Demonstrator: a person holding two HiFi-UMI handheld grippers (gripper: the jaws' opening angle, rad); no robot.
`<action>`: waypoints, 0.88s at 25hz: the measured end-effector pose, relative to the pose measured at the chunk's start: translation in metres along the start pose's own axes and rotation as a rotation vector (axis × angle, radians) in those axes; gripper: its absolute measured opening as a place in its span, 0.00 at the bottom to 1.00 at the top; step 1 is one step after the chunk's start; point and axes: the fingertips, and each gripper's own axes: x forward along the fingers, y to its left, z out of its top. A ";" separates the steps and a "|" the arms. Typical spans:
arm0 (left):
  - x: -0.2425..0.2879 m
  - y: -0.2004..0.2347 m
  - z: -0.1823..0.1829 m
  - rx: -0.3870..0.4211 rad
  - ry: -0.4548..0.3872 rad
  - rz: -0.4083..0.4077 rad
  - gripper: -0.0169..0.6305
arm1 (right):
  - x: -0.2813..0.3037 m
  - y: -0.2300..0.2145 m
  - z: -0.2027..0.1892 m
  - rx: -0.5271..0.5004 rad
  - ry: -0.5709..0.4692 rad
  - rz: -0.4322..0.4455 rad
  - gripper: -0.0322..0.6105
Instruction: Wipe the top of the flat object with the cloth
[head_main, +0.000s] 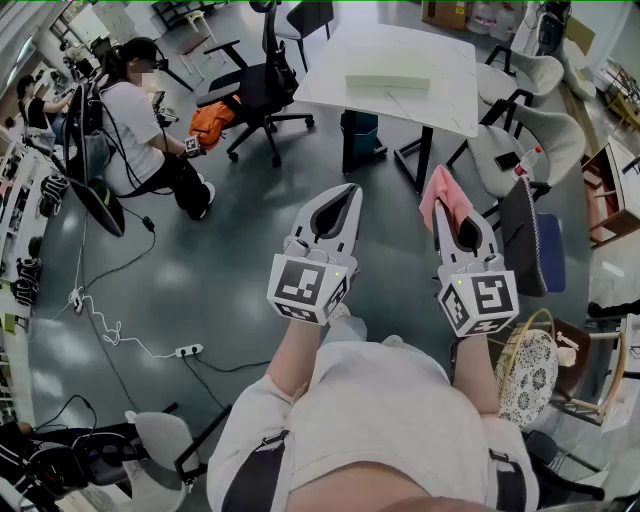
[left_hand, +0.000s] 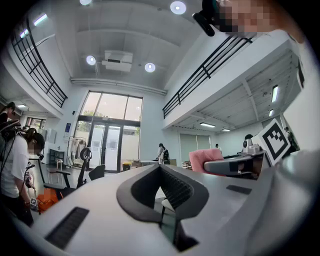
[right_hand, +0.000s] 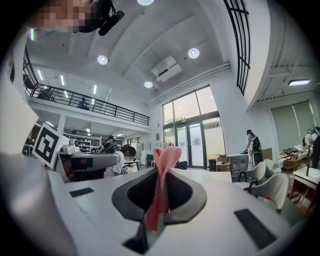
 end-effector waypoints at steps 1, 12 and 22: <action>0.002 0.001 0.000 0.000 0.000 -0.002 0.05 | 0.002 -0.001 0.000 -0.001 0.001 0.000 0.10; 0.013 0.034 -0.003 -0.015 0.001 -0.027 0.05 | 0.036 0.009 0.000 -0.001 0.013 -0.021 0.10; 0.031 0.090 -0.008 -0.027 0.003 -0.058 0.05 | 0.090 0.022 -0.006 0.007 0.032 -0.053 0.10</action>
